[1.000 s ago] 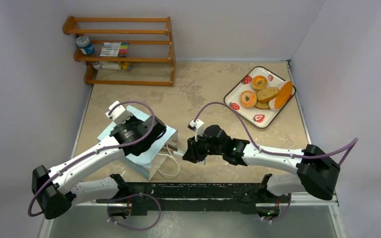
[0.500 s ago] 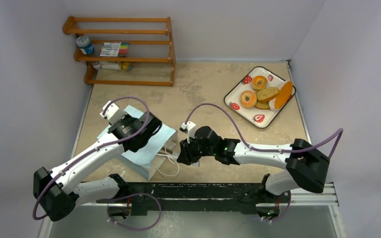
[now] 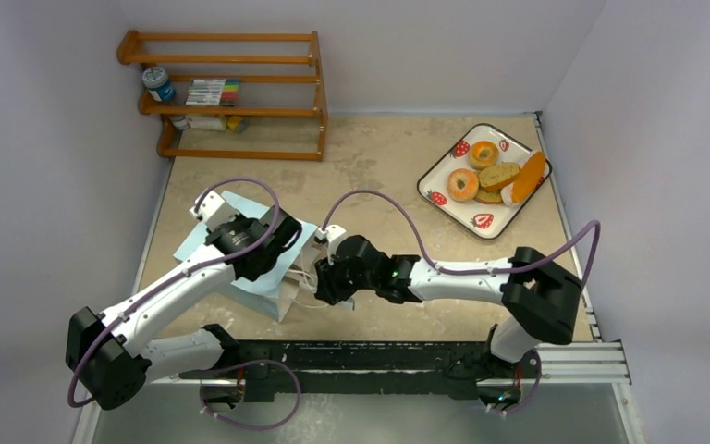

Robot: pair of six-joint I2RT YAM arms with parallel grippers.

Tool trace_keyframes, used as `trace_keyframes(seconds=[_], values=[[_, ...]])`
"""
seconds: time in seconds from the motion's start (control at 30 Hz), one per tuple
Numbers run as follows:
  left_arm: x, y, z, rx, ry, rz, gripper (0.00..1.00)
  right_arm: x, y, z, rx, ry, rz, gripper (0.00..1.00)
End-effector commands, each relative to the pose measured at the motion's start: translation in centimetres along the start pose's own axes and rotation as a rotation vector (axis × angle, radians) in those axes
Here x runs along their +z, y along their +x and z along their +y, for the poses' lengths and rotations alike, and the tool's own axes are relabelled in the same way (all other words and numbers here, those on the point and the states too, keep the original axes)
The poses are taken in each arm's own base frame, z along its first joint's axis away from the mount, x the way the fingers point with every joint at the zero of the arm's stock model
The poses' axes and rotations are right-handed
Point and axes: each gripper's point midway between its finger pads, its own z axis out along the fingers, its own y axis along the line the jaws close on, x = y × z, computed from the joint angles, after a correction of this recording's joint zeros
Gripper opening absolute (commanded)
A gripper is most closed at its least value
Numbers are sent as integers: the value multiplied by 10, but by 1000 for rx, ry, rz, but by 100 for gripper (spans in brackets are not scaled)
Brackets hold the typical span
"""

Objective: Take the fake bread out of the paper bag
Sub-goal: Move the paper bag to the center of the board.

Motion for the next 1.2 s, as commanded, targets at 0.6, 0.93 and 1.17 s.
trace_keyframes(seconds=[0.6,0.93,1.17], values=[[4,-15,29,-17,-15,-18,18,66,-59,1,-44,122,-80,30],[31,12,26,-74,-67,82,21,30,-64,-9,-49,207,-75,8],[50,31,7,-83,-64,134,19,-3,-60,-12,-18,247,-75,6]])
